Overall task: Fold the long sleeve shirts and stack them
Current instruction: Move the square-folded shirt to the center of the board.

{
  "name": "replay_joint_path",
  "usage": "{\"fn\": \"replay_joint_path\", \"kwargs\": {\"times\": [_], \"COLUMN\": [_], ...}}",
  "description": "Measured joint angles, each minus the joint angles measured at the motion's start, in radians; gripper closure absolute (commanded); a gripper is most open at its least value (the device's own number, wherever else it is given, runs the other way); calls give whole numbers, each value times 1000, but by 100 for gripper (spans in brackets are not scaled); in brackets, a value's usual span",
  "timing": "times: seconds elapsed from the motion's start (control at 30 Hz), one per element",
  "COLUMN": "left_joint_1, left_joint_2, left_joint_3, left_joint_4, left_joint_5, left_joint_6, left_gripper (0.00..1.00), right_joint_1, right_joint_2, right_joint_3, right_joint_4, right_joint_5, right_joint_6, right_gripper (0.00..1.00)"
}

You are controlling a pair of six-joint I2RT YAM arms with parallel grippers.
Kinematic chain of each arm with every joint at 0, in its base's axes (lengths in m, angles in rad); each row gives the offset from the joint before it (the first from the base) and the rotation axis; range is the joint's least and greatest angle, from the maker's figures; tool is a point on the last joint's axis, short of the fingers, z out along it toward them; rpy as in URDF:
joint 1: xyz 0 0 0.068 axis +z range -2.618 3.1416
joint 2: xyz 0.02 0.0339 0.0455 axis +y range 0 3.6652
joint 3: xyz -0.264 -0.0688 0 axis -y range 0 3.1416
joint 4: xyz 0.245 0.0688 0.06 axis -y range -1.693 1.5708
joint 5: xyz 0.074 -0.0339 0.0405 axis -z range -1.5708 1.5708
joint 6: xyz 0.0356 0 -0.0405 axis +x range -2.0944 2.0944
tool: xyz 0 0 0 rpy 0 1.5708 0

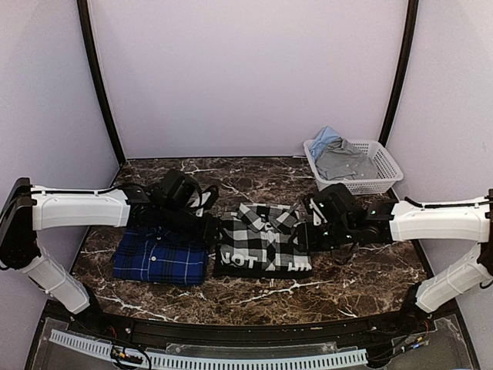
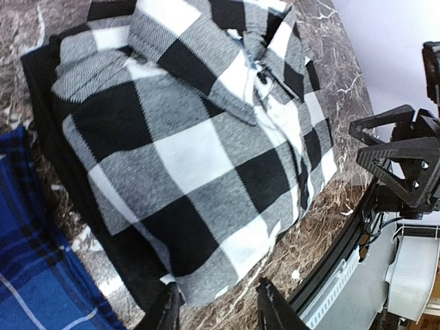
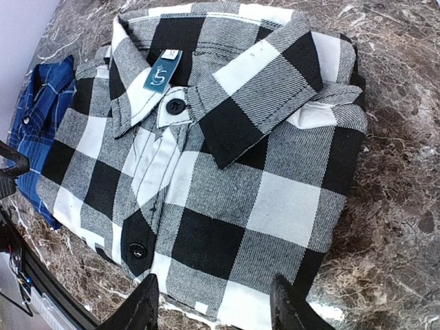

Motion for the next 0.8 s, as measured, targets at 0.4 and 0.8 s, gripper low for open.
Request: {"fn": "replay_joint_path", "kwargs": {"times": [0.4, 0.8], "left_joint_1": [-45, -37], "left_joint_2": [174, 240], "left_joint_3": [55, 7], "left_joint_4": [81, 76], "left_joint_5": [-35, -67], "left_joint_6": [-3, -35], "left_gripper": [68, 70], "right_joint_1": [-112, -125], "right_joint_2": [58, 205], "right_joint_3": [-137, -156], "right_joint_4": [171, 319], "right_joint_5": [-98, -158], "right_joint_6": [56, 77], "right_gripper": [49, 56]}}
